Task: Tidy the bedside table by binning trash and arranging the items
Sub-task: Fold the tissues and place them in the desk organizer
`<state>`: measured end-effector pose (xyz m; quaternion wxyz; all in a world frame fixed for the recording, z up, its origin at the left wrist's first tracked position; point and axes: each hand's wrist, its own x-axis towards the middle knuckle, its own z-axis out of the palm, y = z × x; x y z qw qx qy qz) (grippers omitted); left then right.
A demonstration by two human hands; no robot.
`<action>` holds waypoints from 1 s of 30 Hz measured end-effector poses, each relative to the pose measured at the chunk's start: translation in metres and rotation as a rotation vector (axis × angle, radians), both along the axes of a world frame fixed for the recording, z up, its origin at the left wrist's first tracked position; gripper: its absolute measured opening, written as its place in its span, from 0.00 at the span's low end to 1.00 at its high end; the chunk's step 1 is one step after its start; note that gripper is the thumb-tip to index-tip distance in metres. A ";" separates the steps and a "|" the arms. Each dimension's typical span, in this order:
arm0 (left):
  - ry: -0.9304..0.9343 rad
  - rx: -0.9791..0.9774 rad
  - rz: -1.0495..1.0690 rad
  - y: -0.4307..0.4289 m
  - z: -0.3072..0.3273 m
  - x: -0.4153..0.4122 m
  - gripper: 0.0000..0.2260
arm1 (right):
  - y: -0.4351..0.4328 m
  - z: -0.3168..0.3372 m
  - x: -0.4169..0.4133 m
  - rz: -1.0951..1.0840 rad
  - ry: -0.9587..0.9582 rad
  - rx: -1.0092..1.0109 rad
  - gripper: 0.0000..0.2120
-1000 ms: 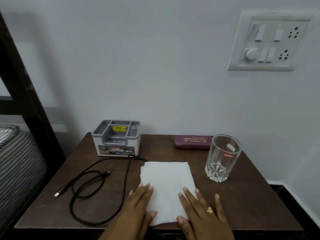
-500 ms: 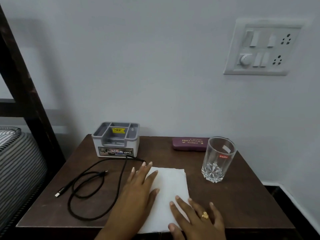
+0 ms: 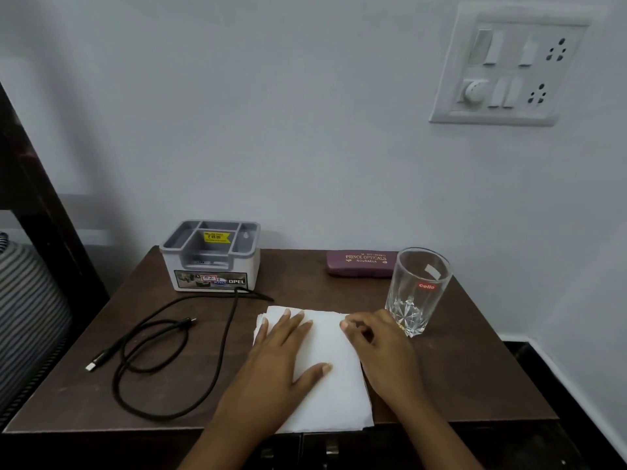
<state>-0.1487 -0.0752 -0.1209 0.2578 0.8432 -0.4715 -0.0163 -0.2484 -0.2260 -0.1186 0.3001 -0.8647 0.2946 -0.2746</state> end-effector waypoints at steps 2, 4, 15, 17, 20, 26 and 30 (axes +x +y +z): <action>0.002 0.014 0.001 0.000 0.002 0.000 0.42 | -0.001 -0.001 0.001 0.002 0.007 0.007 0.09; 0.017 0.020 0.007 0.000 0.003 0.000 0.41 | -0.001 0.000 0.002 -0.004 0.017 0.010 0.09; 0.031 -0.028 -0.008 0.000 -0.001 0.002 0.41 | -0.001 0.002 -0.004 0.057 -0.056 0.149 0.08; 0.027 -0.076 -0.026 -0.001 -0.002 0.004 0.39 | -0.001 0.002 -0.006 0.086 -0.083 0.188 0.07; 0.102 -0.185 -0.016 -0.001 -0.004 0.008 0.34 | 0.002 0.003 -0.011 0.140 -0.176 0.308 0.05; 0.217 -0.386 0.095 -0.001 -0.007 0.019 0.15 | 0.006 0.010 -0.021 0.261 -0.231 0.411 0.06; 0.336 -0.514 0.124 0.002 -0.005 0.021 0.07 | 0.005 0.009 -0.022 0.284 -0.135 0.405 0.16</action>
